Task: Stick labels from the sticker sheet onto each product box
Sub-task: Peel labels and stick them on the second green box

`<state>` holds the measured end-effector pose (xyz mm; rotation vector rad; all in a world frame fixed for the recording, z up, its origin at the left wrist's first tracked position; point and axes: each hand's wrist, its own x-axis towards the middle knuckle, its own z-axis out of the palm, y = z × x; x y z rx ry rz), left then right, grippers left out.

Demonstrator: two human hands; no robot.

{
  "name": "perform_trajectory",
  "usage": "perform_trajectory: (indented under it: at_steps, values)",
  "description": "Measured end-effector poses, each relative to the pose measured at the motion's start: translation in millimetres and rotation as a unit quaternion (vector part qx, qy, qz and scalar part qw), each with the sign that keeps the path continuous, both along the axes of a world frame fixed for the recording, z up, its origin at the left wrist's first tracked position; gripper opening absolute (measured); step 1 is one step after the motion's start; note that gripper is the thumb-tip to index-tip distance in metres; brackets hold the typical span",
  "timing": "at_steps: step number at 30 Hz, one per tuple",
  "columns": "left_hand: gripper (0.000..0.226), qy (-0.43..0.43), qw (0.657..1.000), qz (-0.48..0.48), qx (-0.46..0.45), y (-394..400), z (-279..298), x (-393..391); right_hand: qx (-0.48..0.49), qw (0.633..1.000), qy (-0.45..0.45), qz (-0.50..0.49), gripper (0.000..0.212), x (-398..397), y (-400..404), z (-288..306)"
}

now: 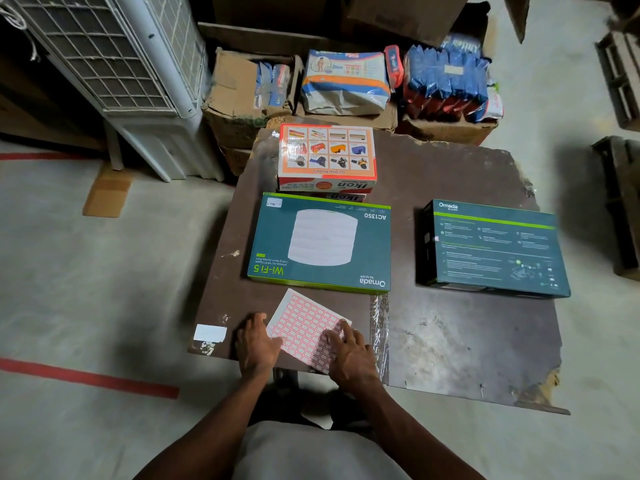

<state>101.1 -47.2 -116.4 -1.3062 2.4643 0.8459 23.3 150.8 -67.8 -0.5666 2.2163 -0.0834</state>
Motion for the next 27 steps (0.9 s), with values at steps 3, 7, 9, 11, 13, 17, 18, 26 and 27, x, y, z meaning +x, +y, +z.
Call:
perform_trajectory:
  at_steps: [3,7,9,11,13,17,18,26,27]
  values:
    - [0.061,-0.023,1.0,-0.01,-0.007,8,1,6,0.005,1.0,-0.003,-0.004,0.077,2,5,-3]
    - [0.046,-0.023,0.999,-0.023,-0.042,14,2,8,0.005,1.0,-0.011,0.001,0.076,0,9,-3]
    - [0.043,-0.02,0.998,-0.028,-0.059,14,2,9,0.004,1.0,-0.014,0.002,0.075,0,10,-4]
    - [0.04,-0.02,0.997,-0.032,-0.062,13,1,9,0.003,1.0,-0.014,0.004,0.074,0,11,-4]
    - [0.036,-0.018,0.998,-0.032,-0.054,12,3,7,-0.001,1.0,-0.014,0.003,0.074,0,12,-4]
    - [0.013,0.005,0.998,-0.037,-0.043,16,7,5,-0.01,1.0,-0.013,0.004,0.073,-1,13,-4]
    - [0.015,0.021,0.998,-0.037,-0.041,18,5,6,-0.011,1.0,-0.014,0.006,0.073,-2,14,-5]
    - [0.068,0.108,0.988,0.1,0.056,30,-2,5,-0.021,1.0,-0.016,0.0,0.071,-2,16,-5]
    - [0.065,0.119,0.983,0.127,0.061,31,-2,4,-0.025,1.0,-0.017,-0.004,0.071,-3,16,-5]
